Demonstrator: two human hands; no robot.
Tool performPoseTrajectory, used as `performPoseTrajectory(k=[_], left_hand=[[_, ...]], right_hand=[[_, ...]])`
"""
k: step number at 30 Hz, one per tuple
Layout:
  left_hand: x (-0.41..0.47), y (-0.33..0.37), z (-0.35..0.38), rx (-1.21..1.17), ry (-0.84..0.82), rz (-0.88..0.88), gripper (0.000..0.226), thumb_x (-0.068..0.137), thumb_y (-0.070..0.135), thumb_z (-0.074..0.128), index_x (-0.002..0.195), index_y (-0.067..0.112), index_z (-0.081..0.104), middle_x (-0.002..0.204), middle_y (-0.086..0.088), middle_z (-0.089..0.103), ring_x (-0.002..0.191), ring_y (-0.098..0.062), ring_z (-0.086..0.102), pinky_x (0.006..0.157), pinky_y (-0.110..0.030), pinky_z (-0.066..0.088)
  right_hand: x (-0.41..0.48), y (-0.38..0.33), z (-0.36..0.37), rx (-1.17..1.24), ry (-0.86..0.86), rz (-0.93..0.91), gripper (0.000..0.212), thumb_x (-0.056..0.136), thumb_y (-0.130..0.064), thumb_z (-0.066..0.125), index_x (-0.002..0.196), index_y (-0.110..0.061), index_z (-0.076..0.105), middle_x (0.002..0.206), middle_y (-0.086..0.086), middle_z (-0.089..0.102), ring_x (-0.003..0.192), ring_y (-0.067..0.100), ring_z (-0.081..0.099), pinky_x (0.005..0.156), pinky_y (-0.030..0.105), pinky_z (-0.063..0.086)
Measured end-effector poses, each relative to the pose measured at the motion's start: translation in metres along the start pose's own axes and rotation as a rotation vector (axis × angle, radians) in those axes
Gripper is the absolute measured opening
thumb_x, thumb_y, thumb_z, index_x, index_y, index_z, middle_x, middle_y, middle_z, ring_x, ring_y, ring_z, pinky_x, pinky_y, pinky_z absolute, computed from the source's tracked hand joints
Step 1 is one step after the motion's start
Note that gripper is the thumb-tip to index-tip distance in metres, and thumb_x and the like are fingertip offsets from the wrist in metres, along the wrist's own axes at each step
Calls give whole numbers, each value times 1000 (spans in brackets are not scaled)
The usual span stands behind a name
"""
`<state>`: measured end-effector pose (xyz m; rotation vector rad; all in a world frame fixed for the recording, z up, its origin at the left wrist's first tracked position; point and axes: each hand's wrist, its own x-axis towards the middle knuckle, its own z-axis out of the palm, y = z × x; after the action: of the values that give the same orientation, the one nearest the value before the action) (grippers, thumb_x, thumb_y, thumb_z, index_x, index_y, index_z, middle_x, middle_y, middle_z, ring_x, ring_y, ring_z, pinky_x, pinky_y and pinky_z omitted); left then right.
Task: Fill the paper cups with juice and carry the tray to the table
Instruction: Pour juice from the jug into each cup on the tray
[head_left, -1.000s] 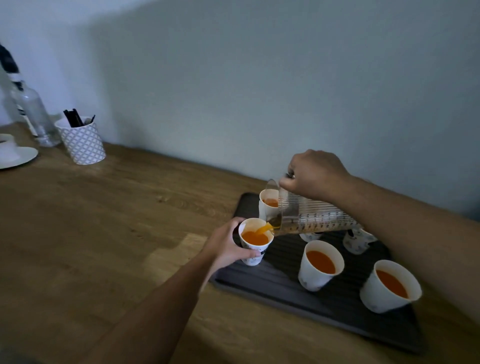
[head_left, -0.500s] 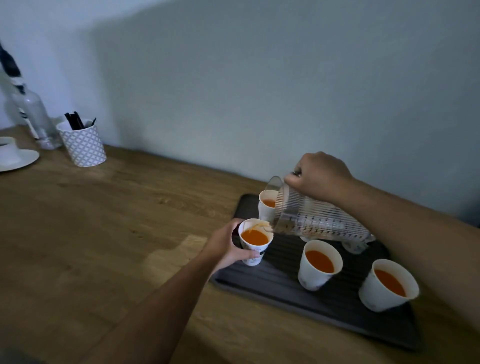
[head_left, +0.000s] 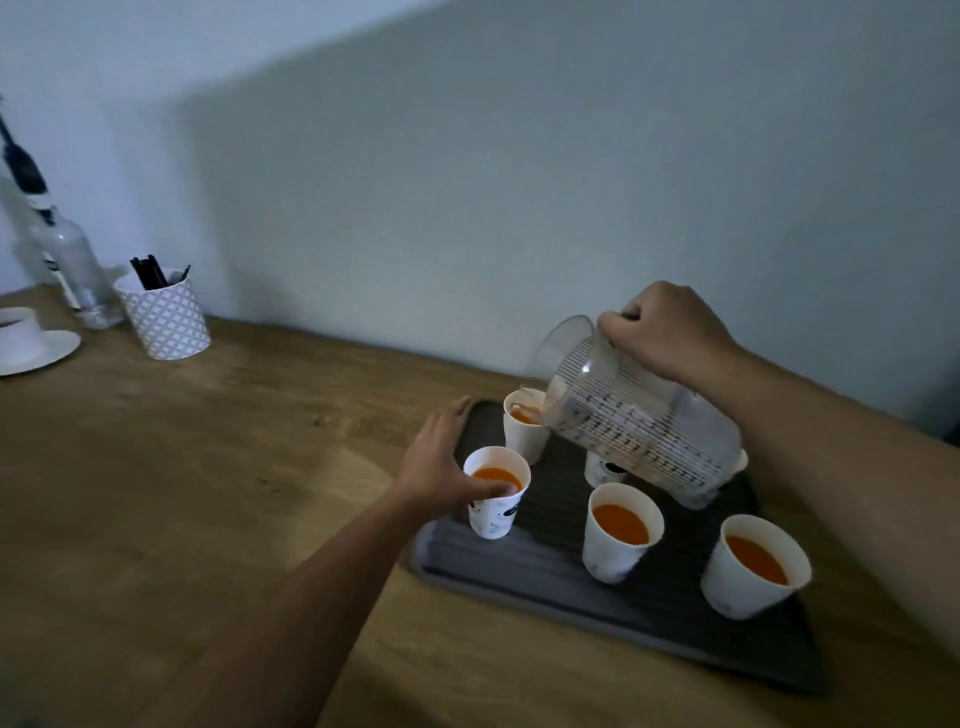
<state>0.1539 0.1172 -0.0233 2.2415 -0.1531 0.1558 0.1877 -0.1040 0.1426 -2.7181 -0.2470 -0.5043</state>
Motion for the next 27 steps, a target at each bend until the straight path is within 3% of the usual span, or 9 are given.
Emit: performPoseTrajectory(k=[4,12,19,27], left_hand=[[4,25,6,70,-33,71,109,52,45,89,144,23,33,146,3,39,135,-15,37,111,-37,33],[10,68,50,209,-266,141,110,58,53,83,147,26,25,155,0,29,141,-20,30,112,-45,35],[25,96,81,260,-315,202,96,69,41,81,147,25,28,152,-1,35,138,-20,36,110,-43,37],[15,135,128,289,-484,316,104,63,52,80,148,25,26,154,-1,30,140,-20,32,111,-38,33]], right_hand=[[-3,17,-28,31,89,22,46,81,-29,57,43,-16,34,43,1,29,41,18,28,48,27,23],[-26,64,-73,-16,168,97,43,81,-32,56,45,-14,40,43,2,31,44,21,33,50,29,25],[-50,101,-89,-78,153,200,44,79,-32,57,44,-15,37,44,3,33,44,21,34,50,29,26],[-81,141,-92,-129,101,277,41,80,-35,57,46,-14,47,47,4,41,47,21,39,50,28,27]])
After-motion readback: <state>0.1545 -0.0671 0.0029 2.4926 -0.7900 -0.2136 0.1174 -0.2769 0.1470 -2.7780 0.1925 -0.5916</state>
